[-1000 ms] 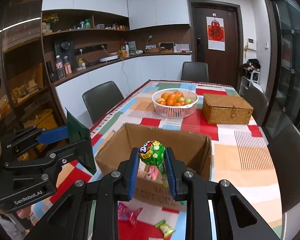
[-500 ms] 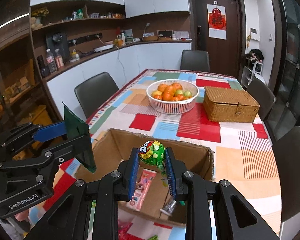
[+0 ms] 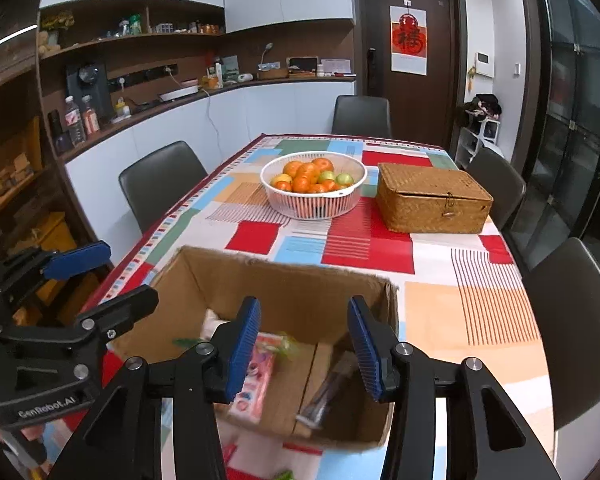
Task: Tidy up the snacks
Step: 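Lift both items over the box and open both tools to drop them in, then grasp the gold-wrapped candy with the left tool while the right tool grasps the red wrapped biscuit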
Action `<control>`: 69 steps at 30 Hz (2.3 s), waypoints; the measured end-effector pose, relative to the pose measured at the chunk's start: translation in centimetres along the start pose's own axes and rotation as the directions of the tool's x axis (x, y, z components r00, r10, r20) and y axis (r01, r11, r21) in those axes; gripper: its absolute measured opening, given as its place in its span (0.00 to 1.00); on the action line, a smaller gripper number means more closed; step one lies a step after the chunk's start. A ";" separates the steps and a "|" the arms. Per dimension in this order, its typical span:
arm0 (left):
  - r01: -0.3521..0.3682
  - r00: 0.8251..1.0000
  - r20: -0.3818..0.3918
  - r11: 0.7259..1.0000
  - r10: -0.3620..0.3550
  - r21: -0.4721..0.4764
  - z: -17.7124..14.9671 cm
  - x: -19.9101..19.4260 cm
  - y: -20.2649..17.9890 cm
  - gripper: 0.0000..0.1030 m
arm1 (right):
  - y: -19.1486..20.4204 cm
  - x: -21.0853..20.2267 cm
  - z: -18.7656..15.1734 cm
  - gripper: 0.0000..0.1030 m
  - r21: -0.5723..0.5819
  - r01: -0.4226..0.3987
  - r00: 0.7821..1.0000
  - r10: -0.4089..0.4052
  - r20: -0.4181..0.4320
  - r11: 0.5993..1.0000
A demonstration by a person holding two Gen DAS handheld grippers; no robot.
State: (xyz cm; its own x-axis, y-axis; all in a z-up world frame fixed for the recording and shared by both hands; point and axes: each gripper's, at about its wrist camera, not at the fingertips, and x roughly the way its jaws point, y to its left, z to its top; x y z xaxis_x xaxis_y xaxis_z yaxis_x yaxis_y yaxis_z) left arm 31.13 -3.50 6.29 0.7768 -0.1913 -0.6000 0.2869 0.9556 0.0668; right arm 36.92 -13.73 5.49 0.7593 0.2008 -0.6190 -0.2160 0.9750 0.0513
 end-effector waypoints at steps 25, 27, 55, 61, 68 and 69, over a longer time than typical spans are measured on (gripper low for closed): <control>0.022 0.995 -0.095 0.999 -0.024 -0.027 -11.2 -7.8 -2.1 0.70 | 3.8 -6.5 -10.5 0.45 -0.036 -0.105 0.993 0.102 -0.065 0.994; 0.019 0.993 -0.117 0.999 -0.022 -0.030 -11.9 -7.6 -2.0 0.70 | 4.1 -6.0 -11.7 0.45 -0.038 -0.113 0.989 0.108 -0.103 0.993; 0.049 0.888 -0.457 0.999 -0.053 -0.021 -21.3 -0.2 -3.4 0.70 | 2.6 -1.0 -20.9 0.45 0.018 -0.046 0.901 0.049 -0.431 0.999; 0.066 0.875 -0.477 0.997 -0.078 -0.041 -21.4 1.3 -3.4 0.69 | 2.2 0.0 -21.2 0.45 0.030 -0.040 0.891 0.049 -0.451 0.999; 0.099 0.860 -0.493 0.991 -0.130 -0.089 -21.0 2.9 -3.7 0.55 | 1.4 1.0 -21.1 0.45 0.052 -0.044 0.884 0.063 -0.463 0.998; 0.105 0.858 -0.494 0.990 -0.138 -0.094 -21.0 3.1 -3.7 0.53 | 1.4 1.1 -21.1 0.45 0.054 -0.044 0.883 0.064 -0.465 0.998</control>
State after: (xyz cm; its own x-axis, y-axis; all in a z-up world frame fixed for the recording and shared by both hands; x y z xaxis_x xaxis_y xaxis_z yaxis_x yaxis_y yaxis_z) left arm 20.68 -2.96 -12.60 0.3504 -0.1856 -0.9180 0.3133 0.9469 -0.0719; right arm 24.51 -14.16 -11.71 0.3714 0.1955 -0.9077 -0.2152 0.9691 0.1207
